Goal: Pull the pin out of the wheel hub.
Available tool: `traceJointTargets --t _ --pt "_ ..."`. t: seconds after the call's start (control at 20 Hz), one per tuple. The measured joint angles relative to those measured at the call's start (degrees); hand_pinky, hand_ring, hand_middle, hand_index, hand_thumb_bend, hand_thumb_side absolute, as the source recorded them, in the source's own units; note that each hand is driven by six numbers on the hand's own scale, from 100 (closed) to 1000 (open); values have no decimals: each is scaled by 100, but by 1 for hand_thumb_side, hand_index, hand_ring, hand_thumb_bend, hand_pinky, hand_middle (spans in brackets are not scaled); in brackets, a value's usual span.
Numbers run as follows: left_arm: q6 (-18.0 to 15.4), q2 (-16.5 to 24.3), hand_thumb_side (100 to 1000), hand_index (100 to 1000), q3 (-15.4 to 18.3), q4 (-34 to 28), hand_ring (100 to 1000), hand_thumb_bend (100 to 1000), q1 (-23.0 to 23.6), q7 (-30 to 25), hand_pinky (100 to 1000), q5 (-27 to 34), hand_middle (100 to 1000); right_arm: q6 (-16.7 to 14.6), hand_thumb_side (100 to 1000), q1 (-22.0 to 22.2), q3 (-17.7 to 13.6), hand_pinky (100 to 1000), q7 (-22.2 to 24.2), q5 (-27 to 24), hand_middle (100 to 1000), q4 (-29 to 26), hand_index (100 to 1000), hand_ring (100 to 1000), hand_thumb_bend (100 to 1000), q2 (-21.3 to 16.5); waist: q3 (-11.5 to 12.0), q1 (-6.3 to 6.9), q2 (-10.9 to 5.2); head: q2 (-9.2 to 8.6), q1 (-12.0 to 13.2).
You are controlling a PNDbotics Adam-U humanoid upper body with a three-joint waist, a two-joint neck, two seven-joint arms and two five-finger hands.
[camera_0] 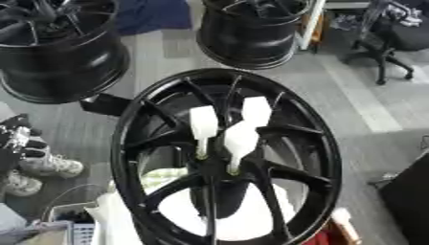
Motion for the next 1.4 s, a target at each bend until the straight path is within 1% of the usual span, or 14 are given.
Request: traceJointTargets --t 0.05,0.1,0.15,0.25,0.3,0.4,0.55,0.7,0.85,1.0,1.2,1.4 --pt "0 0 565 868 0 0 573 100 0 0 577 0 597 50 443 -7 3 482 -40 40 802 -37 900 397 308 30 1 2 0 0 0" --pt "0 0 565 868 0 0 573 100 0 -1 577 0 597 86 414 -10 5 481 -72 60 789 -93 891 395 277 64 1 6 0 0 0" --pt "0 0 565 868 0 0 573 100 0 -1 577 0 597 106 407 -23 13 483 -101 68 783 -159 886 396 261 99 3 10 0 0 -1" --pt "-1 -1 566 868 0 0 573 100 0 -2 577 0 596 90 377 -53 60 497 -156 53 764 -336 870 401 227 177 23 13 0 0 -1" --pt "-1 -1 565 867 0 0 574 100 1 -2 577 0 596 52 352 -56 90 517 -195 10 745 -444 856 415 184 221 28 14 -1 0 -1" --pt "-1 -3 566 868 0 0 574 100 1 -2 578 0 597 -136 337 -56 175 540 -309 -255 720 -706 842 439 145 335 30 20 -3 0 -1" --pt "-4 -5 566 868 0 -1 575 100 1 -5 578 0 597 -604 336 -45 379 549 -446 -874 712 -1077 836 449 129 539 39 50 -5 0 0" --pt "-20 -7 565 868 0 -3 575 100 1 -18 579 0 598 -1008 339 -33 622 556 -460 -1387 698 -1325 829 458 105 751 61 80 -6 0 3" --pt "-41 -11 564 868 0 -6 574 100 1 -18 578 0 597 -1271 335 -2 913 561 -329 -1808 694 -1401 829 464 100 967 61 89 -5 0 7" --pt "-54 -60 563 868 -1 -8 574 100 1 -6 578 7 598 -1447 320 -3 1153 562 -136 -2103 691 -1402 827 467 100 1182 64 109 -4 0 30" --pt "-73 -63 561 868 -2 -11 574 100 1 12 578 11 600 -1589 316 -83 1349 575 91 -2370 691 -1356 827 478 100 1377 63 127 0 0 47" --pt "-80 -115 561 868 -8 -11 574 100 7 19 578 32 602 -1662 302 -182 1469 577 402 -2485 686 -1283 819 480 100 1482 64 139 1 0 49"
